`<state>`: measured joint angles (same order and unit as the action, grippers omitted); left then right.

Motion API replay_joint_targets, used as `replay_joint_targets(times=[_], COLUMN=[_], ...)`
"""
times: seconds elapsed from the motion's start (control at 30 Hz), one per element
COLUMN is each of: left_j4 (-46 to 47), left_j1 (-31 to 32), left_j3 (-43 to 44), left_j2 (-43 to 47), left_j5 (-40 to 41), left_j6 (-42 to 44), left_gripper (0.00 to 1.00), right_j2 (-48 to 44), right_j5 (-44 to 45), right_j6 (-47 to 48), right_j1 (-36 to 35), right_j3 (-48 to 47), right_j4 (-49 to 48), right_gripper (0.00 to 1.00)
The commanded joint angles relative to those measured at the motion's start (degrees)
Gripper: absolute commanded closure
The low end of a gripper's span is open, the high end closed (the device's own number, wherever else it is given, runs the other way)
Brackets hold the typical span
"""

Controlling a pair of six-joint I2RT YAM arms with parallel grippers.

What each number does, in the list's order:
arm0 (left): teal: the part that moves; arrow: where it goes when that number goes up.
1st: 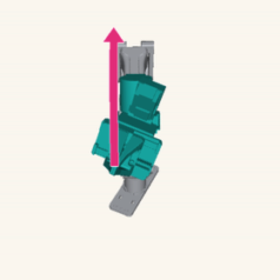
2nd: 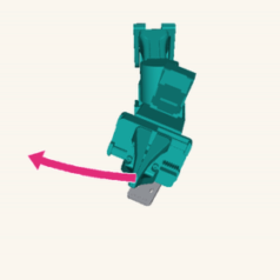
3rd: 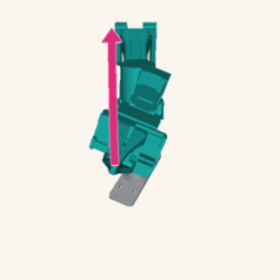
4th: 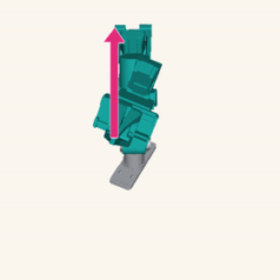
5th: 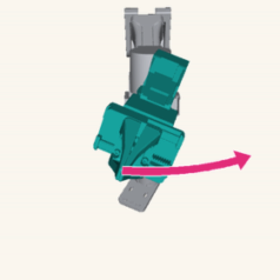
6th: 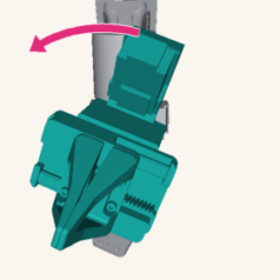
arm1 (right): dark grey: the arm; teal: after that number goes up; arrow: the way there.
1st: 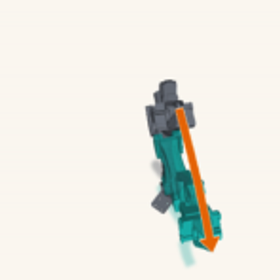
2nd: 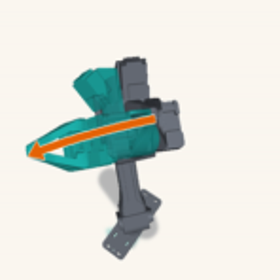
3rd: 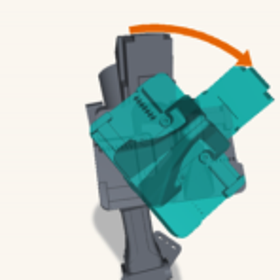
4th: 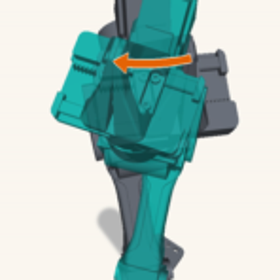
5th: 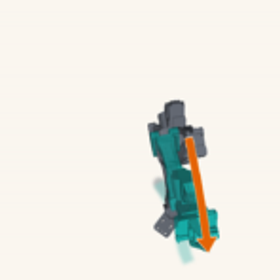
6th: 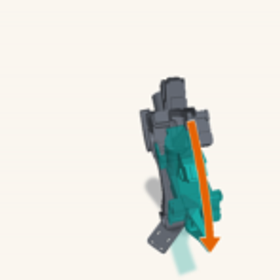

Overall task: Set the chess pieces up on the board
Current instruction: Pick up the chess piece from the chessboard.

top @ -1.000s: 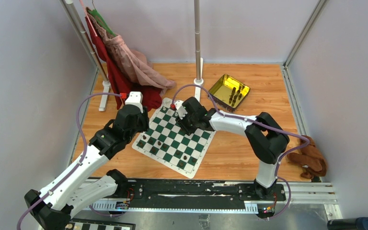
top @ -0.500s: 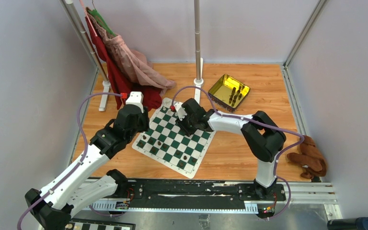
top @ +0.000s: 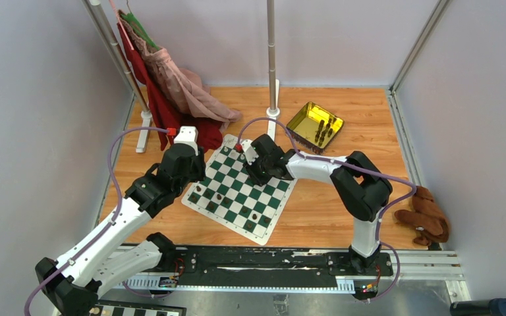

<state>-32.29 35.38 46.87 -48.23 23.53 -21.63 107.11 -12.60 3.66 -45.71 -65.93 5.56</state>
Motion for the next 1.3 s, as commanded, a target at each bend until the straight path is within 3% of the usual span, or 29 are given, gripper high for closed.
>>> replay_joint_targets(times=[0.0, 0.17, 0.47, 0.67, 0.97, 1.27], left_j4=[1.06, 1.05, 1.66, 3.97, 6.06, 11.99], left_j1=[-0.48, -0.54, -0.77, -0.80, -1.28, -9.15], left_j3=[-0.73, -0.80, -0.86, -0.74, -0.53, -3.47], left_j2=[-0.15, -0.09, -0.47, -2.02, -5.17, -9.49], left_j5=[0.20, 0.20, -1.32, -8.25, -15.80, -31.99], left_j6=[0.27, 0.36, 0.47, 0.20, -2.19, -11.89], left_gripper=[0.56, 0.56, 0.54, 0.41, 0.33, 0.30], right_j2=[1.51, 1.60, -0.41, -3.34, -8.77, -15.07], right_j5=[-1.02, -0.94, -0.92, -1.41, -2.44, -4.69], right_j6=[-0.43, -0.15, 0.21, -0.18, -0.88, -2.80], right_j1=[0.90, 0.93, 0.87, 0.67, -0.12, -0.51], right_j3=[-0.51, -1.01, -1.39, -1.33, -0.45, 1.60], right_j4=[-0.35, 0.19, 1.30, 2.18, 3.38, 2.99], right_gripper=[0.78, 0.89, 1.00, 1.00, 1.00, 1.00])
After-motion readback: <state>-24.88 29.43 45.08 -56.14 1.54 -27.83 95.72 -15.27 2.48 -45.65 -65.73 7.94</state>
